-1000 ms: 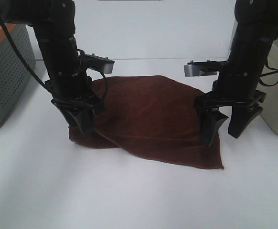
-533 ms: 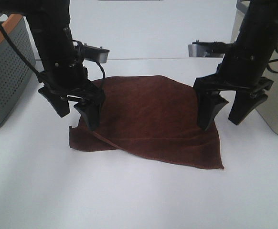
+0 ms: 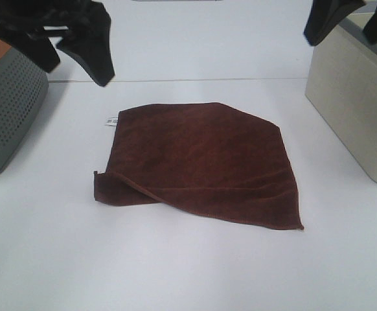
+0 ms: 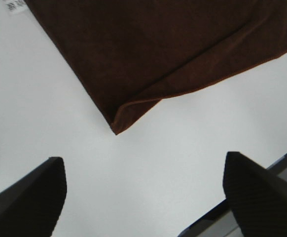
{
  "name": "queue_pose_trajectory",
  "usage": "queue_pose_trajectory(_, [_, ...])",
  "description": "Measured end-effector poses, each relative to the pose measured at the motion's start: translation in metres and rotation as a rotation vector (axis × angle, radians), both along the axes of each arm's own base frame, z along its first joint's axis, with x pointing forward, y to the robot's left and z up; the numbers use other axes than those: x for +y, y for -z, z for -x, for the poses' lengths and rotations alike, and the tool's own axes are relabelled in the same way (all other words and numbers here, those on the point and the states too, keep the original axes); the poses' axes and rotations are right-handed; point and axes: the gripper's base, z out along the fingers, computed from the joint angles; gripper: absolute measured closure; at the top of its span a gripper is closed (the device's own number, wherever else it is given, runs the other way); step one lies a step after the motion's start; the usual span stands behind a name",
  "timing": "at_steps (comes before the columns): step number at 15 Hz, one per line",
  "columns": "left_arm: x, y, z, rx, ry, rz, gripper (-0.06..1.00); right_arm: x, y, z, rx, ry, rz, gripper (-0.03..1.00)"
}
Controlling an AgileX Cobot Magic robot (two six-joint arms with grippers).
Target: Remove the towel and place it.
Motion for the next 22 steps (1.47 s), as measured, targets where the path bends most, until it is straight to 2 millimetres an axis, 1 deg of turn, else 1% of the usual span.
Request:
queue_pose_trajectory(1, [0.015,-0.015,0.004,-0.051,-0.058,-0.013,0.12,-0.007,-0.011,0.007,-0.043,0.034,0.036,0.26])
queue_pose_trajectory(2, [0.045,-0.037,0.008,-0.129,-0.162,-0.030,0.13,-0.017,-0.022,0.015,-0.093,0.091,0.078,0.26])
queue_pose_trajectory(3, [0.064,-0.051,0.013,-0.176,-0.216,-0.034,0.13,-0.021,-0.030,0.020,-0.118,0.120,0.082,0.26])
queue_pose_trajectory(4, [0.082,-0.067,0.023,-0.227,-0.261,-0.026,0.13,-0.024,-0.037,0.027,-0.142,0.139,0.075,0.26])
queue_pose_trajectory(6, [0.121,-0.095,0.044,-0.328,-0.369,-0.031,0.13,-0.030,-0.046,0.035,-0.181,0.164,0.090,0.26])
queue_pose_trajectory(7, [0.139,-0.106,0.054,-0.368,-0.430,-0.035,0.13,-0.034,-0.047,0.034,-0.192,0.186,0.117,0.26])
queue_pose_trajectory(8, [0.148,-0.111,0.060,-0.389,-0.458,-0.041,0.13,-0.039,-0.047,0.033,-0.195,0.203,0.128,0.26])
queue_pose_trajectory(9, [0.164,-0.116,0.070,-0.413,-0.505,-0.055,0.13,-0.050,-0.047,0.031,-0.192,0.246,0.134,0.26])
queue_pose_trajectory(10, [0.178,-0.113,0.078,-0.407,-0.549,-0.076,0.13,-0.067,-0.047,0.029,-0.186,0.307,0.126,0.27])
queue_pose_trajectory(11, [0.186,-0.106,0.086,-0.390,-0.578,-0.091,0.13,-0.086,-0.049,0.030,-0.181,0.371,0.100,0.29])
queue_pose_trajectory(12, [0.189,-0.098,0.094,-0.367,-0.592,-0.101,0.13,-0.095,-0.053,0.035,-0.183,0.393,0.060,0.31])
queue_pose_trajectory(13, [0.189,-0.089,0.102,-0.342,-0.593,-0.100,0.13,-0.097,-0.059,0.042,-0.202,0.380,0.034,0.32])
queue_pose_trajectory(14, [0.187,-0.081,0.112,-0.325,-0.590,-0.091,0.13,-0.094,-0.066,0.052,-0.226,0.353,0.009,0.32])
queue_pose_trajectory(15, [0.183,-0.072,0.137,-0.318,-0.596,-0.053,0.13,-0.090,-0.068,0.078,-0.247,0.323,-0.027,0.32])
queue_pose_trajectory(16, [0.181,-0.067,0.153,-0.323,-0.603,-0.043,0.13,-0.090,-0.066,0.098,-0.258,0.312,-0.023,0.32])
queue_pose_trajectory(17, [0.180,-0.064,0.160,-0.327,-0.608,-0.039,0.13,-0.090,-0.063,0.110,-0.264,0.310,-0.022,0.32])
queue_pose_trajectory(19, [0.179,-0.058,0.188,-0.358,-0.621,-0.025,0.13,-0.090,-0.051,0.155,-0.296,0.294,-0.013,0.32])
queue_pose_trajectory(22, [0.175,-0.052,0.233,-0.455,-0.629,0.004,0.13,-0.094,-0.016,0.221,-0.357,0.278,0.059,0.32])
